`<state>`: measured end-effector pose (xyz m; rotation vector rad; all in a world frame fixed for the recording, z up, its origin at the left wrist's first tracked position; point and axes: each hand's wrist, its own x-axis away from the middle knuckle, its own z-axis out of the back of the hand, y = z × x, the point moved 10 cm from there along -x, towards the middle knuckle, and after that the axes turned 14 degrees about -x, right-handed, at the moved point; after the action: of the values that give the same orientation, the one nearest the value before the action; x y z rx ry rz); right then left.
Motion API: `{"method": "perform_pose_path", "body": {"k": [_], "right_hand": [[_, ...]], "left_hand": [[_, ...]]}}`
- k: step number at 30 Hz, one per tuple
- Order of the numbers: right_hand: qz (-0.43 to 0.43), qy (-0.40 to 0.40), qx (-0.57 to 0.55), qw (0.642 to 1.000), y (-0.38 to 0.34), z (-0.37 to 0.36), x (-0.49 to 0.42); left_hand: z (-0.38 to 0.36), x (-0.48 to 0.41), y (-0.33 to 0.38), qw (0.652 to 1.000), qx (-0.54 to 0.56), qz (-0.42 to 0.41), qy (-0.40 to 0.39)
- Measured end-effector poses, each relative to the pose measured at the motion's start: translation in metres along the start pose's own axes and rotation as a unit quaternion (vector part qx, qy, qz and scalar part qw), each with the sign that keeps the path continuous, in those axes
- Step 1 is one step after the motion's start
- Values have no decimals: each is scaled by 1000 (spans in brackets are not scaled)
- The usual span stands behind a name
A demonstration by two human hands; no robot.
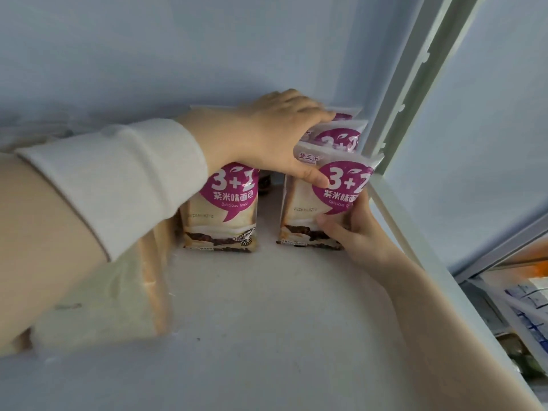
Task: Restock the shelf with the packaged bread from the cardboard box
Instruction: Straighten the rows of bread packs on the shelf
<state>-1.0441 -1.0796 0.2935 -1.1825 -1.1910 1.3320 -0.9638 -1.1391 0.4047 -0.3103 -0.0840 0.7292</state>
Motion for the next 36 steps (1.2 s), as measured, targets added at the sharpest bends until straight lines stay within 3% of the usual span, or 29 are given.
{"method": "perform_pose_path", "body": {"k": [5, 12, 18, 23, 29, 36], "right_hand": [[-4, -51, -10, 999, -2, -12, -10], [39, 3, -60, 997, -16, -21, -19], [69, 53, 4, 996, -17, -30, -22], [51, -29, 119, 991, -12, -22, -18], [108, -7, 134, 985, -18, -17, -22], [73, -29, 153, 985, -8, -23, -23]], "left_hand": [[3, 11, -6, 1000, 7, 15, 14], [-12, 40, -31, 998, 14, 45, -43], [-21, 53, -41, 996, 20, 64, -56], [-12, 52, -37, 997, 10, 67, -22], [-9, 43, -26, 997, -20, 76, 2], [-7, 45, -27, 996, -22, 90, 17]]}}
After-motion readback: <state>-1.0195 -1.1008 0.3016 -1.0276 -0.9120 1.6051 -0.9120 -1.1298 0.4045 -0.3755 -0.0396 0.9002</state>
